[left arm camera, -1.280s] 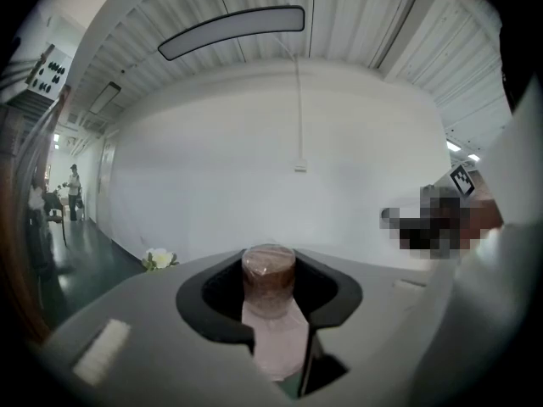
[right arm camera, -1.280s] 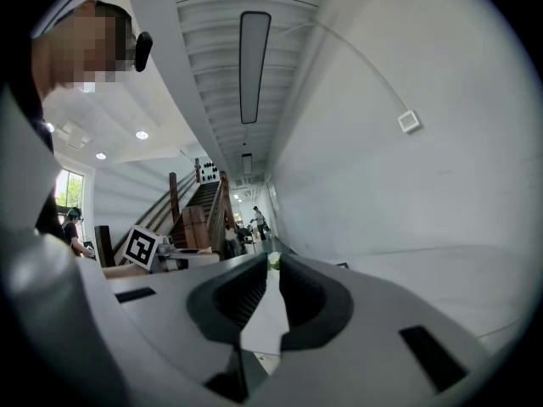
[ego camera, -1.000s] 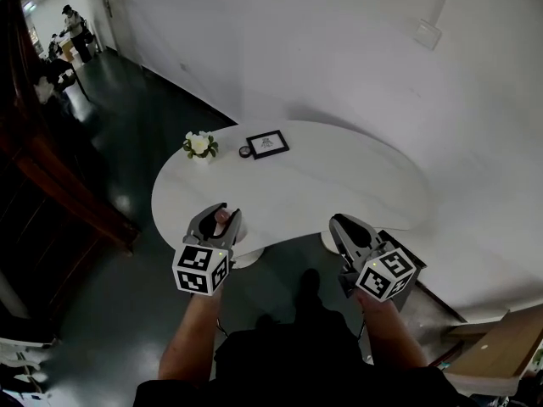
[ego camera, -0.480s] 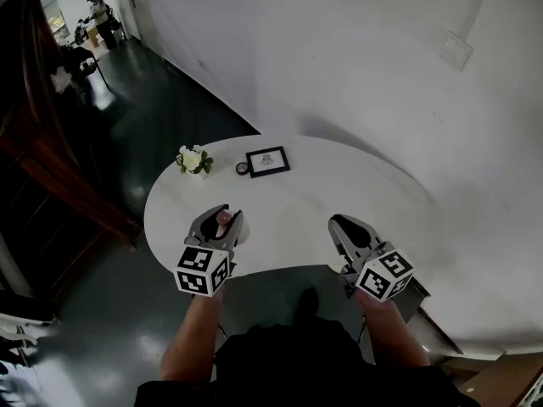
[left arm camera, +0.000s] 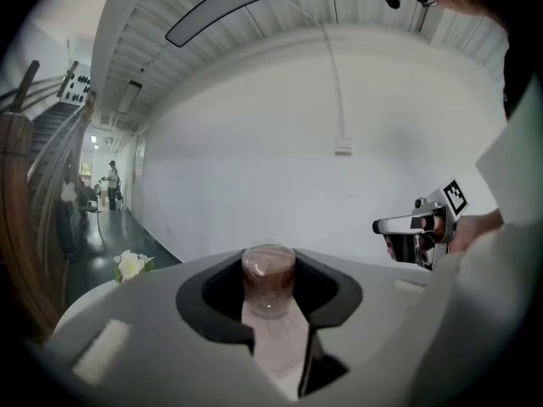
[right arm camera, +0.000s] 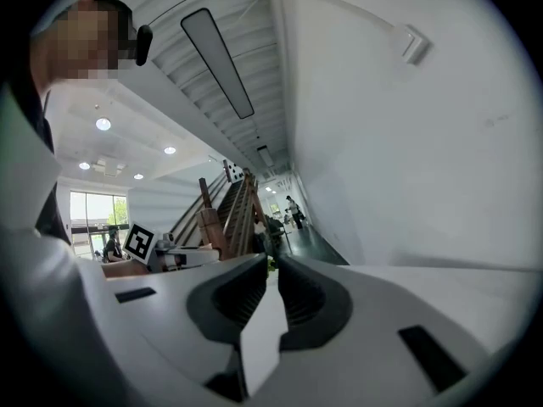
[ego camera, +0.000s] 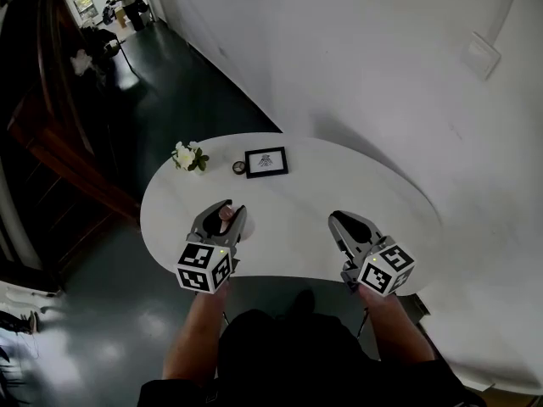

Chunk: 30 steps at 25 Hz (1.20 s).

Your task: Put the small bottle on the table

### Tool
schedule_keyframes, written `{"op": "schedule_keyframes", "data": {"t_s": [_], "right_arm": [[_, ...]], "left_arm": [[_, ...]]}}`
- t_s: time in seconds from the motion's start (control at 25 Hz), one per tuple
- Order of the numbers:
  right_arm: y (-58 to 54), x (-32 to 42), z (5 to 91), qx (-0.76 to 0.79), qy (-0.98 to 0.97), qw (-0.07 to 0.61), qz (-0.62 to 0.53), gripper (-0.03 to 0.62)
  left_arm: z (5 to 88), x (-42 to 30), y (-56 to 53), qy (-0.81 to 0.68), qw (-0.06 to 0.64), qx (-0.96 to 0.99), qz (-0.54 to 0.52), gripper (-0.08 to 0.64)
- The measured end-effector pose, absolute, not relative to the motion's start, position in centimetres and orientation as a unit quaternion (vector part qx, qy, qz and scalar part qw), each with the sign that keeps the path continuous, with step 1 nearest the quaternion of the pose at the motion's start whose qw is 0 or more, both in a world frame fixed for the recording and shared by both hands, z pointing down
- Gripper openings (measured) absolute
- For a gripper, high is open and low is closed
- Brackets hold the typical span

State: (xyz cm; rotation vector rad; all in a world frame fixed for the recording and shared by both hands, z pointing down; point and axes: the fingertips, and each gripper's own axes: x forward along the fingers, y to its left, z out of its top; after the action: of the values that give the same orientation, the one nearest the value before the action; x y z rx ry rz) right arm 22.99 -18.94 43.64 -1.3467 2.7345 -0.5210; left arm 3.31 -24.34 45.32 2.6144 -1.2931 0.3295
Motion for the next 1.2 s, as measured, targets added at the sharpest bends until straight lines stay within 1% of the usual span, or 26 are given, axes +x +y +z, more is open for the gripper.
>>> {"op": "schedule_keyframes", "data": {"t_s": [0.16,0.56,0.72,1.2], "right_arm": [[-20.5,22.9,43.8,-0.428,0.887,0.026,-0.175,0.012],[-23.7,18.6,43.5,-0.426,0.892,0.002,-0.154,0.012],[-24.4,17.9,43.7,-0.435,0.886,-0.004,-0.16,0.012],[-31.3,17.5,47.6,-0.411,0.89,-0.021,-0.194,0.012]], "left_arm": [[45.8,3.5,-24.8,-0.441,0.108,0.883,0.117,0.136],[48.0,1.2,-28.1,-0.426,0.101,0.892,0.117,0.135],[48.7,0.6,-29.3,-0.419,0.112,0.893,0.119,0.135],[53.5,3.4,-34.2,-0.399,0.14,0.893,0.151,0.136]]}}
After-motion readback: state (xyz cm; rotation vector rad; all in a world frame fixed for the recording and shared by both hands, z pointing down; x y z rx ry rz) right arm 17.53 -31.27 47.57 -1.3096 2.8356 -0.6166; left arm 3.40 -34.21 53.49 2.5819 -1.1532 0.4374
